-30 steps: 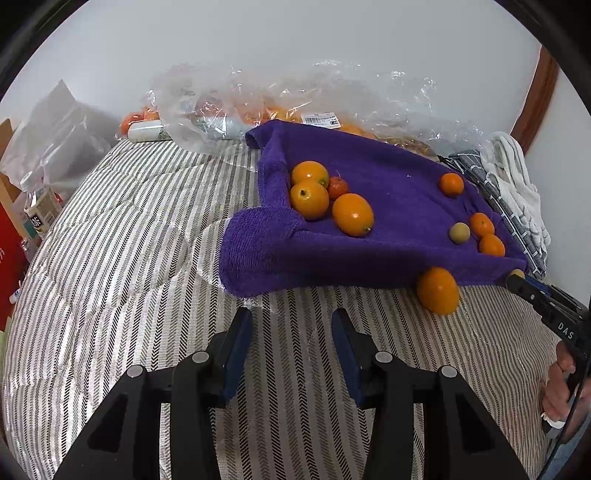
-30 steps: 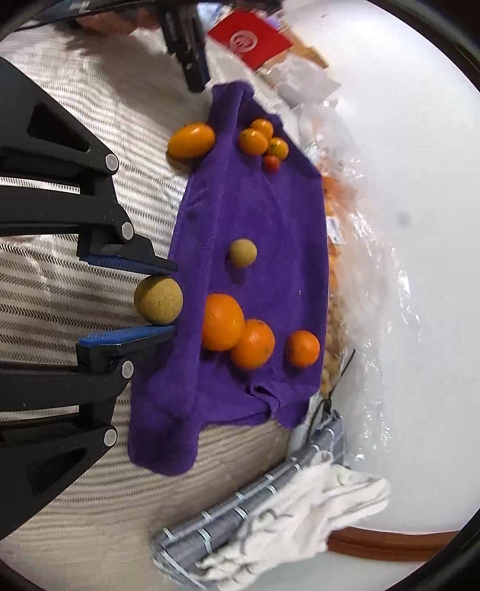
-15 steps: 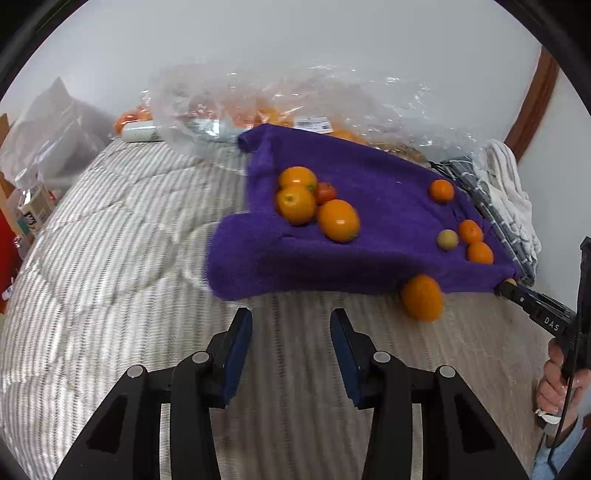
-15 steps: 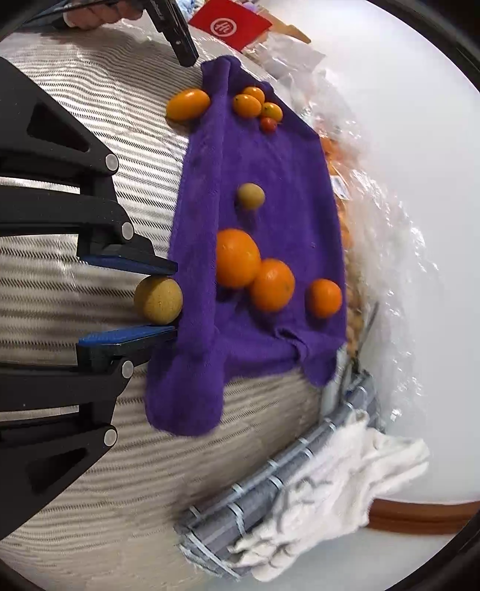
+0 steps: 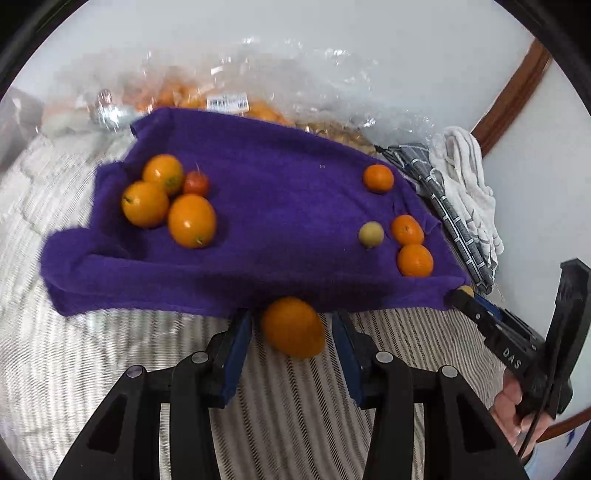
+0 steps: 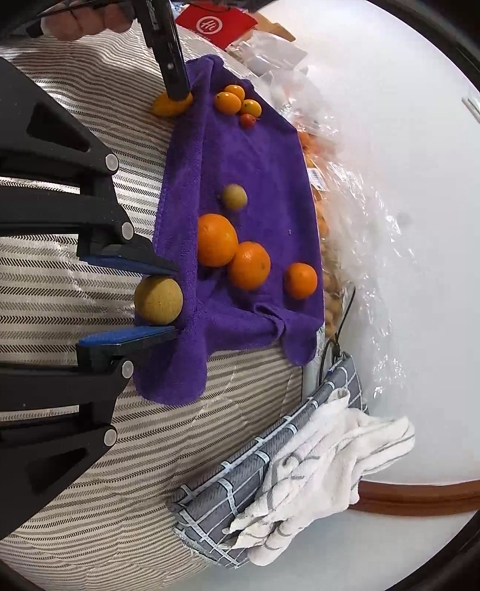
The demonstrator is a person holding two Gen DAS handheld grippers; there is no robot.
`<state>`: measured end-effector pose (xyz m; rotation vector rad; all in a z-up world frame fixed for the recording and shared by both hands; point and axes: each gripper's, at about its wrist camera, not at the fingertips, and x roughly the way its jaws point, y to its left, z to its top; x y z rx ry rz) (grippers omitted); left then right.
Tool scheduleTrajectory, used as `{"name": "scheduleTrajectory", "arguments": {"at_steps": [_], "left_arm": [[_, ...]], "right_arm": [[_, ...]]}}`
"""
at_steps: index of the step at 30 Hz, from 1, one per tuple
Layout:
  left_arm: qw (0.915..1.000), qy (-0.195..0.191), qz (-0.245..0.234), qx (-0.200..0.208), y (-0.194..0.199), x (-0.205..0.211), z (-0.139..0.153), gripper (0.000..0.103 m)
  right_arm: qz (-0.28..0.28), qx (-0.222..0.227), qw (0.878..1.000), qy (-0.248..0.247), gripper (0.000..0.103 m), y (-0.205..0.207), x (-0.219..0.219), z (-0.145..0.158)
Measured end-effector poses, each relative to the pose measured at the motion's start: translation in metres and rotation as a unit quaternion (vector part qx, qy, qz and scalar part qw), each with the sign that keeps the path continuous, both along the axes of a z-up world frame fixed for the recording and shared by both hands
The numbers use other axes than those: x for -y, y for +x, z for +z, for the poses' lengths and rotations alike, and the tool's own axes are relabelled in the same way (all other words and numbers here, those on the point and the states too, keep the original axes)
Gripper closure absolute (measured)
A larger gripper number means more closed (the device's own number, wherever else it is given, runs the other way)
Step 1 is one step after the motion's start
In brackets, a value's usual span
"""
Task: Organize fruits
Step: 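Carry both held fruits over the purple towel and lower them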
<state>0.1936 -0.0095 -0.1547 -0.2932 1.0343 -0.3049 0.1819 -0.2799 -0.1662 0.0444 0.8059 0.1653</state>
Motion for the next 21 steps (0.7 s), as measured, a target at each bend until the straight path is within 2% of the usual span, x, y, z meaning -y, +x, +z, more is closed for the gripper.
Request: {"name": "scheduleTrajectory", "arguments": {"at_steps": [6, 8, 12, 17, 21], "left_arm": [[0.9997, -0.021, -0.002, 0.012, 0.001, -0.001, -0.007, 0.061], [0.9998, -0.014, -0.003, 0.016, 0.001, 0.000, -0.008, 0.068], [0.9993, -0.030, -0.009, 0.020, -0.002, -0.002, -0.008, 0.068], [0.9982, -0.021, -0.007, 0.055, -0.015, -0.008, 0.003, 0.068], [0.9965, -0.028, -0.008, 0.078, -0.017, -0.013, 0.013, 0.068]], "right_arm": [[0.016, 0.003, 1.000, -0.010, 0.076, -0.002, -0.011, -0.002], [0.020, 0.003, 1.000, -0.015, 0.076, -0.002, -0.015, -0.003], [0.021, 0.003, 1.000, -0.017, 0.076, -0.002, -0.016, -0.004], [0.016, 0.008, 1.000, -0.007, 0.076, -0.002, -0.013, -0.002], [0.016, 0.017, 1.000, -0.002, 0.076, -0.006, -0.013, 0.001]]}}
